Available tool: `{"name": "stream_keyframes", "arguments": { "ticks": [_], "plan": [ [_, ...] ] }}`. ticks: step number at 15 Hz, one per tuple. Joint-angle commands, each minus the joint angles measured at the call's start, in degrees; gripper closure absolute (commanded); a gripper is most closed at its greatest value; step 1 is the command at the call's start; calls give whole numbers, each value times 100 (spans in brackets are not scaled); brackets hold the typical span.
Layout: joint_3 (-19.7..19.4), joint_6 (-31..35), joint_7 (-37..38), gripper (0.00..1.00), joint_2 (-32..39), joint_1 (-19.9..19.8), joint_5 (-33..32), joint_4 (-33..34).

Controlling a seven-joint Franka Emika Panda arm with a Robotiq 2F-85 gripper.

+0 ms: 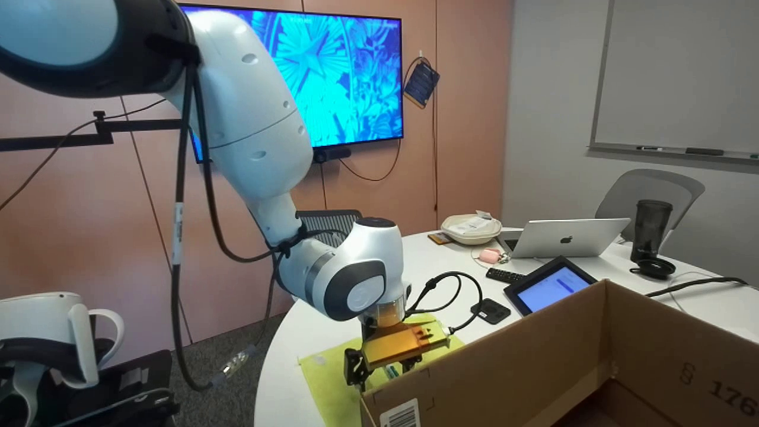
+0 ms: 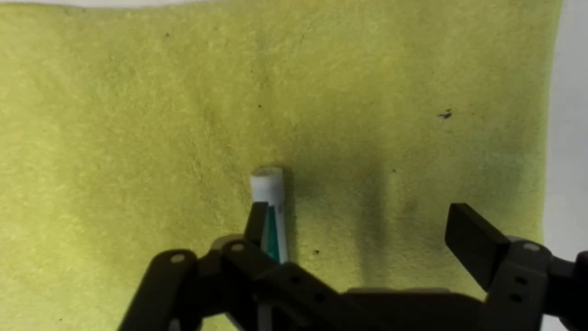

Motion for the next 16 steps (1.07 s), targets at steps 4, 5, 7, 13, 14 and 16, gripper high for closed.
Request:
{"name": "stream_keyframes", "arguments": {
  "ticks": [4,5,7,13,14,16],
  "plan": [
    [-373,489,369,0,-499,73,-365,-1095],
    [-471,514,432,0,-439,128,-441,-1116],
    [-637,545,532,0,-352,206,-635,-1142],
    [-1168,864,1109,0,14,586,-1258,-982],
    [-1219,919,1168,0,56,628,-1336,-971],
    [-1290,1033,1294,0,187,696,-1462,-935]
  ]
}}
